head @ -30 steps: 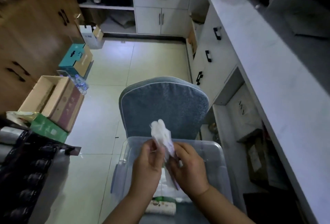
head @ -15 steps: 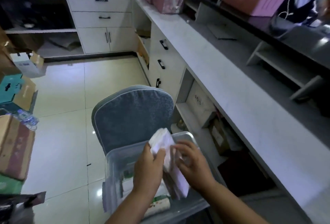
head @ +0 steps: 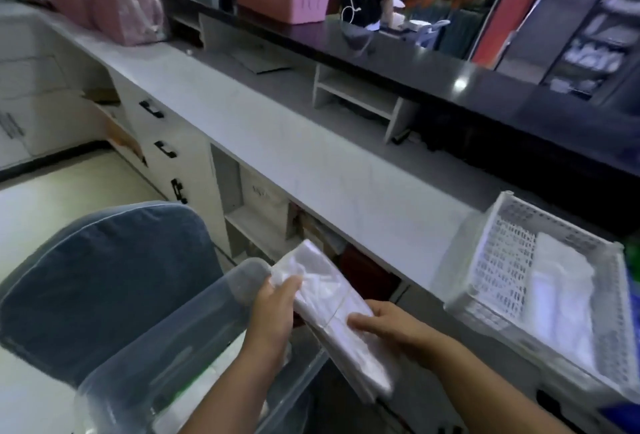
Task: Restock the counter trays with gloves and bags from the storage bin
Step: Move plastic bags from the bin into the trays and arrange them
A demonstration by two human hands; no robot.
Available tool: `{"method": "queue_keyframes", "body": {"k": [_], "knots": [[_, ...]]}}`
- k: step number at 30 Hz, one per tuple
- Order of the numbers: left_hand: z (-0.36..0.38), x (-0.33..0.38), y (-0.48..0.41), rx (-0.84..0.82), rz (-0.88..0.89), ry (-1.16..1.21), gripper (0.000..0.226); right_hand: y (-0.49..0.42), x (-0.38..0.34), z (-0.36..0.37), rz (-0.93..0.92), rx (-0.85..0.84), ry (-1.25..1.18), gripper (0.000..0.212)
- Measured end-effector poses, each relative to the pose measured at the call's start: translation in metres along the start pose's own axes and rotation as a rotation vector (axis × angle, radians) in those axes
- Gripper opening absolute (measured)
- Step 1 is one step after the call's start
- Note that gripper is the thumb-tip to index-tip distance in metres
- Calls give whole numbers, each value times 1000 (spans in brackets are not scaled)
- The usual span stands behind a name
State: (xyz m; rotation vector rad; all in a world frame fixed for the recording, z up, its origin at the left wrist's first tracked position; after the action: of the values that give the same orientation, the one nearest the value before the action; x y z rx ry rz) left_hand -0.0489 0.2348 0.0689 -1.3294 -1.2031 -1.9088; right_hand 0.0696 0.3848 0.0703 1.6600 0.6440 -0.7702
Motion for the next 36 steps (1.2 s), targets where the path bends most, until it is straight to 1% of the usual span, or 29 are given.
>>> {"method": "queue_keyframes", "body": {"k": [4, 5, 8, 11, 13, 14, 17, 18, 20, 23, 25, 26, 28, 30, 32, 34, 36], "knots": [[83, 13, 24, -197, 62, -48, 17, 52, 24, -56, -22, 37, -32, 50], [105, 16, 32, -244, 76, -67, 17, 66, 32, -70, -45, 63, -57, 51], [178, 17, 58, -368, 129, -93, 19, 117, 63, -112, -125, 179, -153, 50], [250, 16, 86, -487, 164, -105, 17, 170, 93, -157, -179, 304, -177, 46], [293, 20, 102, -546, 199, -101, 12, 204, 110, -188, -202, 374, -185, 36], [313, 23, 109, -566, 241, -107, 14, 220, 118, -205, -210, 419, -160, 30], [368, 31, 130, -664, 369, -163, 44, 264, 137, -254, -197, 557, 35, 10], [385, 31, 136, -689, 396, -199, 51, 277, 142, -268, -176, 588, 110, 10], [413, 29, 148, -703, 505, -341, 58, 301, 153, -291, -103, 640, 281, 11], [450, 23, 162, -699, 761, -587, 69, 331, 166, -316, -17, 732, 556, 27], [472, 17, 171, -751, 901, -739, 73, 344, 172, -328, 9, 805, 737, 27], [482, 13, 174, -761, 996, -844, 72, 349, 174, -333, 19, 836, 825, 28], [500, 6, 180, -724, 1250, -1089, 65, 356, 179, -341, 35, 871, 974, 30], [518, -4, 182, -731, 1424, -1263, 57, 358, 185, -347, 49, 888, 1067, 29], [534, -16, 184, -792, 1473, -1333, 46, 359, 191, -353, 55, 902, 1119, 25], [547, -25, 184, -810, 1450, -1379, 31, 358, 195, -358, 61, 919, 1141, 23], [558, -32, 180, -812, 1416, -1380, 20, 357, 202, -367, 105, 934, 1130, 24]]}}
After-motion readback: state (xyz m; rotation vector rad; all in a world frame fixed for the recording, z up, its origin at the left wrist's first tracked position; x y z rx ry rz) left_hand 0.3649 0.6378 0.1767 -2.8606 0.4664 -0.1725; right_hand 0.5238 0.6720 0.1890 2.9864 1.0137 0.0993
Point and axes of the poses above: each hand's wrist, its own y-axis away from the middle knuckle, its own z-axis out of the palm, x = y × z, the point moved 3 cm from there along -y, towards the middle knuckle, and after that the axes turned 1 degree about z, right-handed, at the moved point
